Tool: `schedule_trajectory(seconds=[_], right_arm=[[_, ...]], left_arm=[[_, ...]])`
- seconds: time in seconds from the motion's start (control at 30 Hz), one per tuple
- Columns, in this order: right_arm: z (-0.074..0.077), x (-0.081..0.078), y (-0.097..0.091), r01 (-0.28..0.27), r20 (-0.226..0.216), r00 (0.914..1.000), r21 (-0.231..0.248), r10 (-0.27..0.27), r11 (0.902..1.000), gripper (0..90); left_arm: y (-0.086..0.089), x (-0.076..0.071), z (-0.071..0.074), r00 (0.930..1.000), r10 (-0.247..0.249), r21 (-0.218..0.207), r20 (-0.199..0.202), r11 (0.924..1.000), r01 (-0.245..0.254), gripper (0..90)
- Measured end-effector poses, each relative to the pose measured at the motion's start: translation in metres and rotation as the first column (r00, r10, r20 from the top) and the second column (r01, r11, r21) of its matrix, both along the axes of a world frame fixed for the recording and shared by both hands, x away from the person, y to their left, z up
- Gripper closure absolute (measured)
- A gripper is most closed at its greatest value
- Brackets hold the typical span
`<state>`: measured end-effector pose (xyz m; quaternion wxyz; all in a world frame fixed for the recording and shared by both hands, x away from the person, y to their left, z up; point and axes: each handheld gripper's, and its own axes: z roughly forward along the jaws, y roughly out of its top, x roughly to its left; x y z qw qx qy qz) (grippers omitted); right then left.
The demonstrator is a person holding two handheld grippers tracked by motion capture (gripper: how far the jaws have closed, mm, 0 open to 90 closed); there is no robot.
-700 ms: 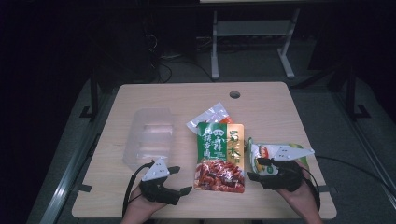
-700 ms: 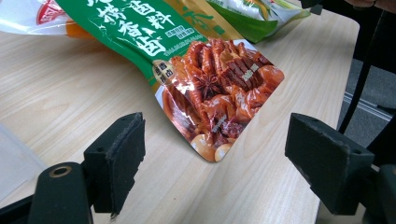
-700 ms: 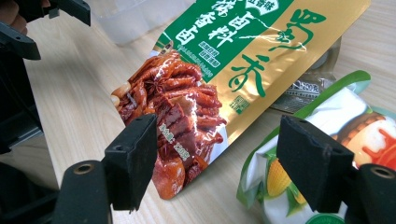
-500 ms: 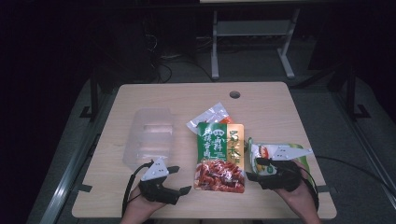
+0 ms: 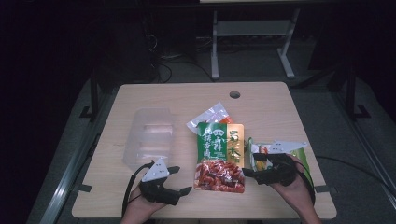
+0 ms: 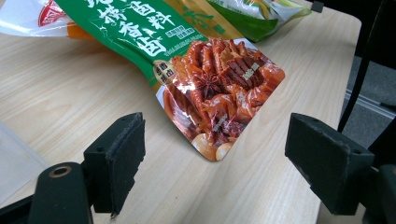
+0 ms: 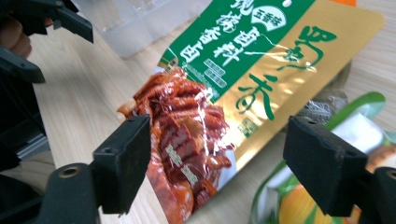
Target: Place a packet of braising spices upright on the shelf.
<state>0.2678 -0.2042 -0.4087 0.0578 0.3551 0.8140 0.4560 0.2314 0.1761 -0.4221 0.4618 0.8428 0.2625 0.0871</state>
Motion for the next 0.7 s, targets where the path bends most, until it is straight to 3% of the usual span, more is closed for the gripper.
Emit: schedule_trajectory(seconds=[0.27, 0.3, 0.43, 0.6, 0.7], right_arm=[[0.007, 0.019, 0.009, -0.022, -0.046, 0.9987, -0.024, 0.021, 0.9995, 18.6], [0.009, 0.026, 0.010, -0.032, -0.079, 0.9964, -0.007, 0.032, 0.9995, 16.7], [0.012, 0.033, 0.012, -0.034, -0.081, 0.9961, -0.012, 0.033, 0.9993, 16.4], [0.023, 0.046, 0.017, -0.044, -0.061, 0.9974, -0.063, 0.040, 0.9970, 15.9], [0.025, 0.057, 0.018, -0.046, -0.083, 0.9958, -0.071, 0.040, 0.9964, 17.7]], left_arm=[[0.001, 0.001, 0.001, 1.0000, 0.008, -0.003, 0.003, 1.0000, -0.008, 20.3], [0.001, 0.002, 0.000, 1.0000, 0.007, 0.000, 0.004, 1.0000, -0.007, 20.3], [0.001, 0.002, 0.001, 1.0000, 0.002, 0.004, 0.008, 1.0000, -0.002, 20.3], [0.001, 0.003, 0.001, 1.0000, 0.007, -0.002, 0.005, 1.0000, -0.007, 20.3], [0.001, 0.003, 0.001, 1.0000, 0.007, -0.003, 0.002, 1.0000, -0.007, 20.3]])
